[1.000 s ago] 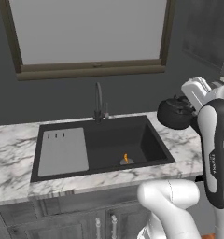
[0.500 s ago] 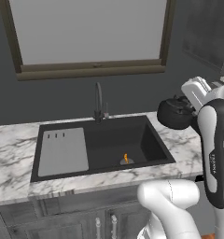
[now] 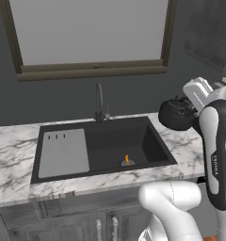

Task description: Open the cabinet, pick the kettle from the cabinet, and place it in the sink.

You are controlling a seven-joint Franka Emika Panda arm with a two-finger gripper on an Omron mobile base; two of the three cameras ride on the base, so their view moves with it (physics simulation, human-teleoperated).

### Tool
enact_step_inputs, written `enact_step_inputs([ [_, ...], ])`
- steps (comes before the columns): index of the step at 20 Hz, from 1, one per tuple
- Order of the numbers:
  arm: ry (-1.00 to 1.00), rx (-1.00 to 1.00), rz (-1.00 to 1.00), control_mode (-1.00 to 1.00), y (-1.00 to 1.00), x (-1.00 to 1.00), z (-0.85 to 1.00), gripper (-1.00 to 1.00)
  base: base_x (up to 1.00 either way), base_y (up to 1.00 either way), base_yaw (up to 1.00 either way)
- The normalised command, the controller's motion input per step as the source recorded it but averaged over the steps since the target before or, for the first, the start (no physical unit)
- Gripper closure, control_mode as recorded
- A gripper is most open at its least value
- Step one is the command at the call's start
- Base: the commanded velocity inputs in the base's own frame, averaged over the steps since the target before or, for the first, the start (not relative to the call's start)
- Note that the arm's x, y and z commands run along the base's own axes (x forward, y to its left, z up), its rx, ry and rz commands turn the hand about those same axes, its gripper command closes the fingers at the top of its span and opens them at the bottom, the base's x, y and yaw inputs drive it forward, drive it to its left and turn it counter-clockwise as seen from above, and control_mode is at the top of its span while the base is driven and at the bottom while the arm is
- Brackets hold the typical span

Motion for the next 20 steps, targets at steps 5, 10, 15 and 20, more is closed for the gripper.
enact_step_inputs([
  [5, 0.00, 0.00, 0.00, -1.00, 0.00, 0.00, 0.00, 1.00, 0.00, 0.00, 0.00],
  [10, 0.00, 0.00, 0.00, -1.00, 0.00, 0.00, 0.00, 1.00, 0.00, 0.00, 0.00],
  [15, -0.02, 0.00, 0.00, -1.00, 0.00, -0.03, 0.00, 1.00, 0.00, 0.00, 0.00],
  [20, 0.01, -0.05, 0.00, -1.00, 0.00, -0.02, -0.06, 1.00, 0.00, 0.00, 0.00],
])
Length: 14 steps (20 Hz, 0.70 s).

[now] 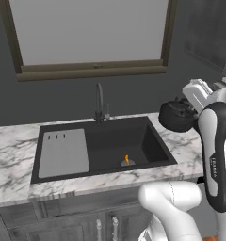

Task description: Open the cabinet, pick the kettle from the cabinet, and place it in the sink.

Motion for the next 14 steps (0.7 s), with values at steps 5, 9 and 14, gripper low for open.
enact_step_inputs([
  [5, 0.09, -0.06, 0.01, -1.00, 0.02, 0.12, -0.11, 1.00, 0.00, 0.00, 0.00],
  [9, 0.06, -0.01, 0.03, -1.00, 0.10, 0.21, -0.09, 1.00, 0.00, 0.00, 0.00],
  [14, -0.01, 0.00, 0.08, -1.00, 0.09, 0.16, -0.13, 1.00, 0.00, 0.00, 0.00],
])
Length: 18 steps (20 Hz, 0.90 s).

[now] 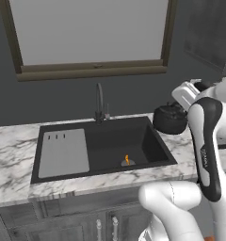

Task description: Open the cabinet, pick the kettle from the cabinet, and place it in the sink.

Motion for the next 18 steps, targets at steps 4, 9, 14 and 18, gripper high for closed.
enact_step_inputs([
  [4, -0.02, 0.00, 0.11, -1.00, 0.09, 0.15, -0.18, 1.00, 0.00, 0.00, 0.00],
  [9, -0.02, -0.08, 0.07, -1.00, 0.20, 0.22, -0.19, 1.00, 0.00, 0.00, 0.00],
  [14, 0.00, -0.13, 0.02, -1.00, 0.18, 0.29, -0.14, 1.00, 0.00, 0.00, 0.00],
  [18, 0.00, -0.11, 0.00, -1.00, 0.08, 0.28, -0.14, 1.00, 0.00, 0.00, 0.00],
])
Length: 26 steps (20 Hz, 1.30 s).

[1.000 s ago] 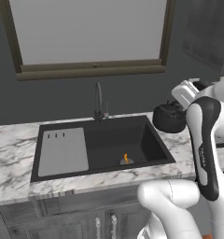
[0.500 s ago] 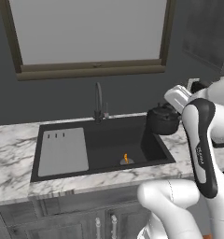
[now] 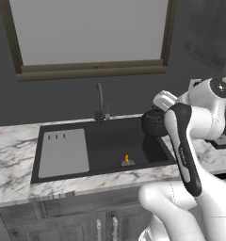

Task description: Open the cabinet, pick the kettle from the cabinet, and place it in the sink.

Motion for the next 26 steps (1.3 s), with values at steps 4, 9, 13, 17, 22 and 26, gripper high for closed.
enact_step_inputs([
  [4, -0.01, -0.01, 0.01, -1.00, 0.01, 0.22, -0.21, 1.00, 0.00, 0.00, 0.00],
  [9, 0.00, 0.00, 0.05, -1.00, 0.00, 0.27, -0.21, 1.00, 0.00, 0.00, 0.00],
  [13, 0.00, 0.00, 0.07, -1.00, 0.00, 0.29, -0.19, 1.00, 0.00, 0.00, 0.00],
  [17, 0.00, 0.00, 0.09, -1.00, 0.08, 0.30, -0.19, 1.00, 0.00, 0.00, 0.00],
  [22, 0.03, -0.04, 0.14, -1.00, 0.05, 0.27, -0.21, 1.00, 0.00, 0.00, 0.00],
  [26, 0.06, -0.06, 0.16, -1.00, 0.01, 0.24, -0.22, 1.00, 0.00, 0.00, 0.00],
])
